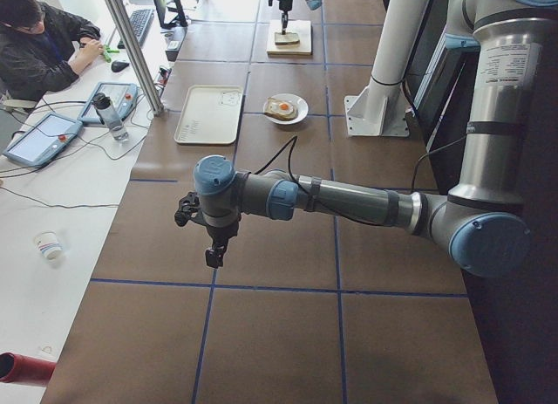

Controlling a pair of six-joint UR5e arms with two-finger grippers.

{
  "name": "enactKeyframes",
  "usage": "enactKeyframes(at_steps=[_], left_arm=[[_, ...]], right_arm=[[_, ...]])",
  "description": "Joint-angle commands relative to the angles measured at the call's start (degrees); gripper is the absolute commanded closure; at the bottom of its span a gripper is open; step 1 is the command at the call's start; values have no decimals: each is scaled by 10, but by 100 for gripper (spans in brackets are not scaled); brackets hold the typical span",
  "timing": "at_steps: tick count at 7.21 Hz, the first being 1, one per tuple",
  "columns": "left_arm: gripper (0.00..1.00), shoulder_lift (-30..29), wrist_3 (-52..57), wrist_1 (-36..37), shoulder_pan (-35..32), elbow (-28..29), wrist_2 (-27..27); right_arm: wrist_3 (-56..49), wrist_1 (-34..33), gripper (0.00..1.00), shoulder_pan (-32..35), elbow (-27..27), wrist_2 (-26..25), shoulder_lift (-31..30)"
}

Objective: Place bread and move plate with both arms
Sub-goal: 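Lower the right gripper onto the bread slice on the bamboo board and grasp it, then lift the bread slice with the right gripper and carry it over the plate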

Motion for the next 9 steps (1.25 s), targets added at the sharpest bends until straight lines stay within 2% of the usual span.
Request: enactKeyframes(at_steps=[1,2,4,5,7,9], left_arm=[[0,0,-1,0,0,0,0],[0,-1,-1,0,0,0,0],[0,-1,-1,0,0,-1,0],[0,0,-1,0,0,-2,0],[0,0,-1,0,-1,-3,0],[0,0,-2,0,-1,-6,0]], right_arm=[[0,0,100,0,2,1,0],[1,-2,100,1,20,15,0],[17,-10,100,37,62,91,2],[78,-10,100,45,90,109,15],[230,-10,100,42,120,110,97],[350,-11,100,-20,138,73,179]])
